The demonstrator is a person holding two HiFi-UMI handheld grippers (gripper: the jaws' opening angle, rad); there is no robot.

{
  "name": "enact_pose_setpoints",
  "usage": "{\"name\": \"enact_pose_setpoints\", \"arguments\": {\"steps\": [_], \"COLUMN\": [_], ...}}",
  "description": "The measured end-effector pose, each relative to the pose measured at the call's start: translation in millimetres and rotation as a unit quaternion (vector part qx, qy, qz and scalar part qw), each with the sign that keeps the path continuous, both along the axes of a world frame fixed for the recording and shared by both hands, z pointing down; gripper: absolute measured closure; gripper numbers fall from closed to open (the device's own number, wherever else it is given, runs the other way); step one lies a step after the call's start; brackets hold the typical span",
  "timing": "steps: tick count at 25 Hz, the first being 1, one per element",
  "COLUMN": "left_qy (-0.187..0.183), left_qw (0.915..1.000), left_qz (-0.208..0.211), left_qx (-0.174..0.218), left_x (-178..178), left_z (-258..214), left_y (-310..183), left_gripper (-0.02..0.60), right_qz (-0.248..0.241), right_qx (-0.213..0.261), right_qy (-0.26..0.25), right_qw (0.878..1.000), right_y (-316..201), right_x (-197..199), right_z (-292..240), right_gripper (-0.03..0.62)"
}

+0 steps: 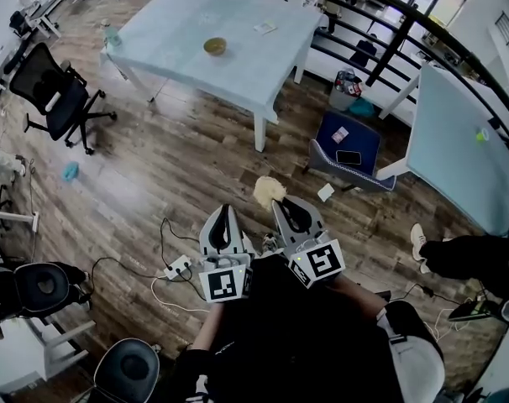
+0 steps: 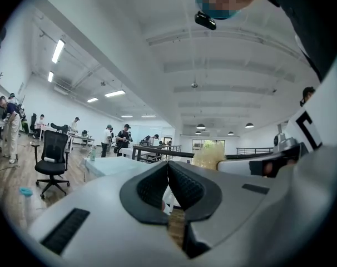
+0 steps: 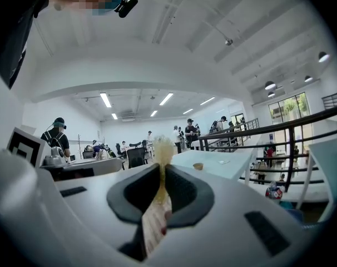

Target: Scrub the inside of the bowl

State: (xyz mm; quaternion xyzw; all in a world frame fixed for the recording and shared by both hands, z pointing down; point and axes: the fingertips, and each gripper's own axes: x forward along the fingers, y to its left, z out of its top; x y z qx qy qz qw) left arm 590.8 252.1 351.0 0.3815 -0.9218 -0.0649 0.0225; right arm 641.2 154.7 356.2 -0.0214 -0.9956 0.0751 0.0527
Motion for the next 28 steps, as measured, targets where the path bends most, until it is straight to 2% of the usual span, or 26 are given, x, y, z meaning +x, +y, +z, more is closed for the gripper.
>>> {"name": "enact_pose_setpoints", "arguments": {"steps": [6,10,15,21,25,28], "left_qy": [0.006,0.018,0.015,0.019,0.026,0.018], "left_qw": [0.9998,0.9994,0.9996,0.9995,0.9992,0.9993], "left_qz": [0.018,0.011,0.005,-0.004,0.005,0.020], "left_qx": [-0.008,-0.027,-0.022,-0.024,-0.030,-0.024], "left_x": [-2,-16,-38,-85,-120,-146], "left_z": [9,11,10,10,12,6], "left_y": [-13,-12,-7,8,9,3], "left_gripper": [0.568,0.568,0.568,0.568,0.568,0.568], "right_qz": [0.003,-0.007,-0.016,-0.017,-0.005,0.001], "right_qx": [-0.004,-0.003,-0.004,-0.002,-0.003,-0.003], "right_qy": [0.010,0.016,0.020,0.025,0.032,0.038], "right_qw": [1.000,1.000,1.000,1.000,0.999,0.999], "right_y": [-6,-2,4,12,15,14], "right_x": [-9,-22,-49,-92,-121,-144], "right_z": [10,13,16,14,14,16], "right_gripper": [0.556,0.556,0.556,0.556,0.556,0.556]}}
